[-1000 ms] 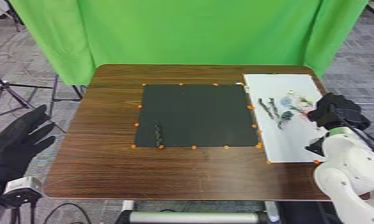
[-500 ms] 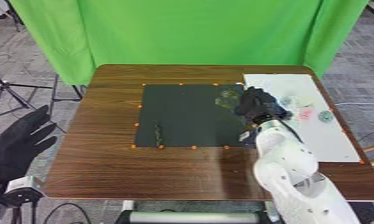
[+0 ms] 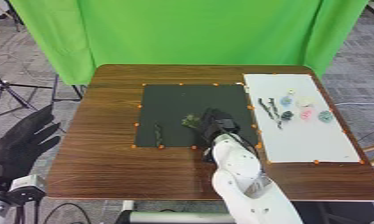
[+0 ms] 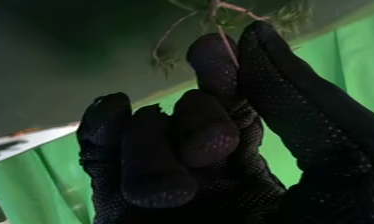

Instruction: Arrange flowers

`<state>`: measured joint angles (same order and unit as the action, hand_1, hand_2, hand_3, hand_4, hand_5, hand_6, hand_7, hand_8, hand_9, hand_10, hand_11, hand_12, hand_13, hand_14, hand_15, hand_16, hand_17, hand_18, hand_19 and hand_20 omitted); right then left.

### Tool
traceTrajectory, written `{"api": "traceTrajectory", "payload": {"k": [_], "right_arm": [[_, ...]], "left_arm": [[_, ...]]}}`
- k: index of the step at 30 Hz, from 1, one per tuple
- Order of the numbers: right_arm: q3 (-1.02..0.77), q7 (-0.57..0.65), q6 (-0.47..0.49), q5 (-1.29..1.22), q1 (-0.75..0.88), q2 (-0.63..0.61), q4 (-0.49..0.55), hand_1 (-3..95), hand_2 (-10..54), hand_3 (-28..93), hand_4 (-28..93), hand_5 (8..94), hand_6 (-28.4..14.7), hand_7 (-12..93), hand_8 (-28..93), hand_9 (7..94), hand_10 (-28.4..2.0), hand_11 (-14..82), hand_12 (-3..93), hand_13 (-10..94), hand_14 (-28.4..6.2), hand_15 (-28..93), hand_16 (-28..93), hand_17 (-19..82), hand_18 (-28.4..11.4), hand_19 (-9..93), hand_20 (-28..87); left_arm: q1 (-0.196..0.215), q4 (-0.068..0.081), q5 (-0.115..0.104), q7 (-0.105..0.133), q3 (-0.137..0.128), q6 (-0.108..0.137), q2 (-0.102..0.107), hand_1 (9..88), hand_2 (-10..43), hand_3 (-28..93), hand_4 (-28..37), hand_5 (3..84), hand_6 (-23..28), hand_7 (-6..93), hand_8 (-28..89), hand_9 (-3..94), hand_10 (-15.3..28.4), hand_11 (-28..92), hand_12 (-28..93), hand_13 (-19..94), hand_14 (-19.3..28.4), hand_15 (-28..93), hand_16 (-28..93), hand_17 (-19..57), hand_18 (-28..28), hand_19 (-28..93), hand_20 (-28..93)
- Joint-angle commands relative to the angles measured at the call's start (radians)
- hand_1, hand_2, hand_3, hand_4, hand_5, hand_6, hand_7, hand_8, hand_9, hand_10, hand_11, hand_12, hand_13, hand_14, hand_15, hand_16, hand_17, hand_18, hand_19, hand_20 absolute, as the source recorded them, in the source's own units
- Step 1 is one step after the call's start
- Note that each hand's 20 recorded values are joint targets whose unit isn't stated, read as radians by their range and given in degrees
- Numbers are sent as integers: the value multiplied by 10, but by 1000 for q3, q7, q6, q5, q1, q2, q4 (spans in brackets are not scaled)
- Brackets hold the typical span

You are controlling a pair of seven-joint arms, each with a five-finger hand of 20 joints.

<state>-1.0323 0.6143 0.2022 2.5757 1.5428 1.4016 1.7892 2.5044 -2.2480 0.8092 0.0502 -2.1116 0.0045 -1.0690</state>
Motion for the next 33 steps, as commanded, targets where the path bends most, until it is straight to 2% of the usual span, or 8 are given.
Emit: {"api": "traceTrajectory", "payload": {"k": [1,7,10,23,33], "right_arm": [[20,11,34,39,-10,71,-45,403,-82,824,-176,751,19,557,232,821,-97,666,554,773,-95,881,385,315,-239,860,470],[22,21,44,28,-12,91,-45,367,-51,830,-175,786,25,522,236,842,-90,658,545,800,-88,872,379,349,-236,876,458],[15,20,41,41,-12,109,-58,349,-39,837,-178,800,25,508,227,848,-89,653,538,808,-86,866,376,356,-237,881,452],[4,23,19,68,-18,150,-98,344,-29,843,-185,814,28,492,221,859,-86,637,530,821,-82,854,379,368,-237,891,436],[8,24,23,53,-12,151,-89,343,-26,844,-183,816,28,488,219,860,-84,633,529,823,-79,849,382,372,-236,894,429]], "left_arm": [[-1,5,-3,-10,6,-4,11,199,-20,706,-283,207,8,210,-103,167,87,110,203,138,107,140,84,-110,182,366,96],[0,3,-4,-13,7,1,20,199,-20,706,-283,208,8,210,-103,167,87,109,203,138,107,140,85,-110,182,365,96],[-8,6,-4,-18,12,0,25,199,-21,705,-283,208,8,211,-103,167,87,110,204,138,107,139,85,-110,182,365,96],[-26,11,-3,-31,21,-4,37,200,-20,706,-283,208,8,209,-103,167,87,109,203,137,108,141,85,-110,182,365,97],[-26,13,-4,-29,24,-6,41,202,-19,705,-283,208,8,208,-103,167,87,109,204,137,108,141,84,-110,182,365,97]]}}
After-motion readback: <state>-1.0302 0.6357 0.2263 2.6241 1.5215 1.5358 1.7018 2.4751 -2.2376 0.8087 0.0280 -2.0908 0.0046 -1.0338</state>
